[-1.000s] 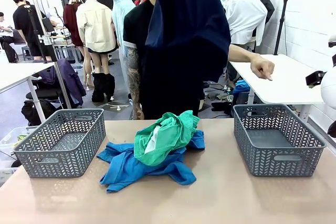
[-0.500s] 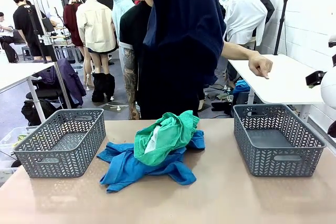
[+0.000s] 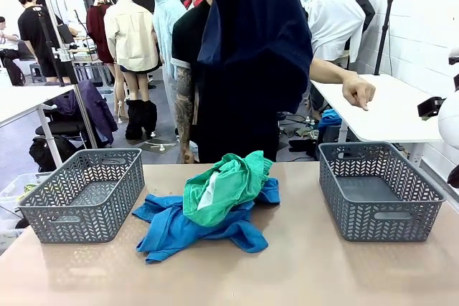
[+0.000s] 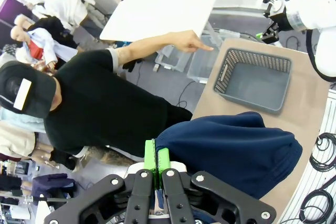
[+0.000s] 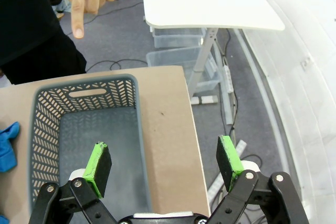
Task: Sort the tops and bottoms.
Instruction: Sort the clothes according to human instructions.
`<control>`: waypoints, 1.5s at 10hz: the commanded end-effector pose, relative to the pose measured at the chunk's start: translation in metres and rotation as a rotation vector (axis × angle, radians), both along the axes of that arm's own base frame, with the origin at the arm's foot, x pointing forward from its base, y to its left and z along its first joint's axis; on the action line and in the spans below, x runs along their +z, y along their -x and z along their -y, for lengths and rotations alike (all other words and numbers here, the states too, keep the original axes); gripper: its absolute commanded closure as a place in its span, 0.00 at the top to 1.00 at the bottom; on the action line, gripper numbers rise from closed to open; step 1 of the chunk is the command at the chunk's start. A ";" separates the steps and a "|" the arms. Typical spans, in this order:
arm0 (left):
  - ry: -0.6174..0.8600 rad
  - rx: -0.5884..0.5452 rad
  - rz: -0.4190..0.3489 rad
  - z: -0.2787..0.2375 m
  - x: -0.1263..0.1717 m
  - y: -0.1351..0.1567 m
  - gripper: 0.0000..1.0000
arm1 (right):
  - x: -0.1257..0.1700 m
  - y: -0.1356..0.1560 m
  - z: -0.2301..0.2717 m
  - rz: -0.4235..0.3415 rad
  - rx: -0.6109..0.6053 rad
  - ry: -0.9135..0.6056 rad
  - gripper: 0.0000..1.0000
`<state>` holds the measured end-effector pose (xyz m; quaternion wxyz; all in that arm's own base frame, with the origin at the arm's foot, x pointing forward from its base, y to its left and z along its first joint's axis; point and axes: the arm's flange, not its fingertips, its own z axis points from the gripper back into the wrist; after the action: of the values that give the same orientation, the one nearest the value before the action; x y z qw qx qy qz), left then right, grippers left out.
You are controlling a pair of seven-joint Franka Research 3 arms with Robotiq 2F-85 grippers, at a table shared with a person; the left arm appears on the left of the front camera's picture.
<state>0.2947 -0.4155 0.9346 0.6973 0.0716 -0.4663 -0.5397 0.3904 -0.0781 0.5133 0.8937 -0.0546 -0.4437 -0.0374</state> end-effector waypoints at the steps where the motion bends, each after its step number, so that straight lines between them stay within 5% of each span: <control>1: 0.009 0.001 0.009 -0.004 0.002 0.001 0.00 | -0.001 -0.001 -0.001 -0.009 -0.005 0.001 1.00; 4: 0.034 -0.092 0.015 0.063 -0.006 -0.035 0.00 | -0.001 -0.001 -0.001 -0.009 -0.005 0.001 1.00; 6: 0.051 -0.073 0.110 0.129 -0.021 -0.075 0.00 | -0.001 -0.001 -0.001 -0.009 -0.005 0.001 1.00; 9: 0.066 -0.091 0.035 0.225 -0.055 -0.145 0.00 | -0.001 -0.001 -0.001 -0.009 -0.005 0.001 1.00; 12: 0.119 -0.166 0.046 0.282 -0.097 -0.211 0.00 | -0.001 -0.001 -0.001 -0.009 -0.005 0.001 1.00; 15: 0.109 -0.245 -0.114 0.313 -0.188 -0.246 0.00 | -0.001 -0.001 -0.001 -0.009 -0.005 0.001 1.00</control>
<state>0.4611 -0.6212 0.6800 0.6598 -0.0370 -0.4747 -0.5813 0.3905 -0.0777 0.5131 0.8938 -0.0549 -0.4435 -0.0369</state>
